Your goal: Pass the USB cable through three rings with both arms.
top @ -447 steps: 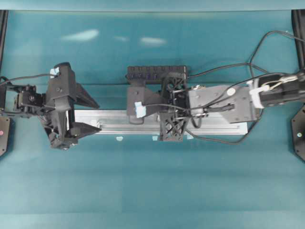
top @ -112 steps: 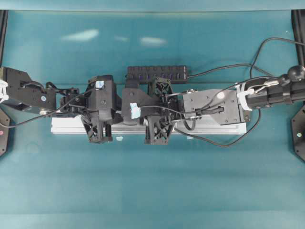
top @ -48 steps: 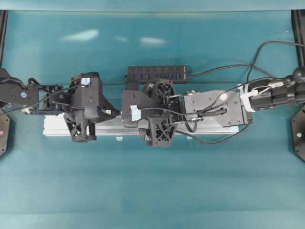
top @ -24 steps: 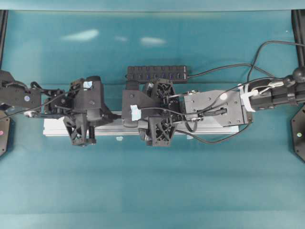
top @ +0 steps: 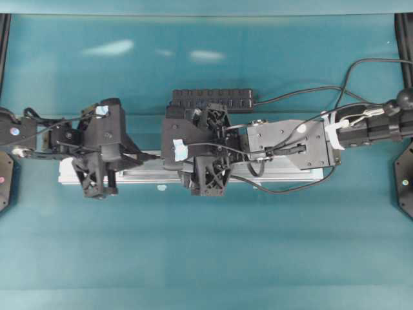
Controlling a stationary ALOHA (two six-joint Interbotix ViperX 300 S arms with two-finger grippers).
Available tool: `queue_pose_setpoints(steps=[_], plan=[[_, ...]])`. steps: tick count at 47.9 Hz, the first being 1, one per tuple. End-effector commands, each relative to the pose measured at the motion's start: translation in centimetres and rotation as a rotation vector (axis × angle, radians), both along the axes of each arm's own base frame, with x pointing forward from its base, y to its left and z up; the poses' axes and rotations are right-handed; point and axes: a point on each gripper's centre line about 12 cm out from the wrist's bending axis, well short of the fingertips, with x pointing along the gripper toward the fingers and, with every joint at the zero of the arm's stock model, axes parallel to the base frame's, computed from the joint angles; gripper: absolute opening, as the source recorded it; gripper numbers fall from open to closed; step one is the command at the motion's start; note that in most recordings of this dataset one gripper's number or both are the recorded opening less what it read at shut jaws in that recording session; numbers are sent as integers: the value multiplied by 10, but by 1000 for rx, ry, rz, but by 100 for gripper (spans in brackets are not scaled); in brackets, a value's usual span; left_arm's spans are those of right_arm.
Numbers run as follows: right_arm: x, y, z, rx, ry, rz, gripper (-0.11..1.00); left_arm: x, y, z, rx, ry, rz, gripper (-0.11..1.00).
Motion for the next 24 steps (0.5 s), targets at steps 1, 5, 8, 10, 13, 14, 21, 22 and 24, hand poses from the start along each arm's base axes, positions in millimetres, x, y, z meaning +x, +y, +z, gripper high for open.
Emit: queue_pose_setpoints(steps=[1, 5, 8, 10, 13, 14, 21, 22, 24], plan=[[8, 0, 25, -5, -74, 9, 81, 0, -2, 17, 6, -41, -9, 20], [11, -1, 28, -5, -87, 9, 81, -2, -2, 25, 9, -64, -9, 20], [13, -1, 30, -7, -95, 8, 81, -5, -3, 31, 10, -82, -9, 20], [14, -1, 31, -7, -98, 9, 81, -5, -3, 34, 11, -93, -9, 20], [14, -2, 30, -6, -98, 6, 81, -7, -3, 36, 10, -101, -8, 20], [14, -2, 30, -6, -98, 6, 81, -7, -3, 38, 10, -105, -7, 20], [14, -2, 31, -6, -98, 6, 81, -8, -3, 41, 12, -118, -8, 20], [14, -2, 31, -6, -98, 6, 81, -8, -3, 41, 11, -116, -7, 20], [14, -2, 31, -6, -100, 6, 81, -8, -3, 42, 11, -121, -7, 20]])
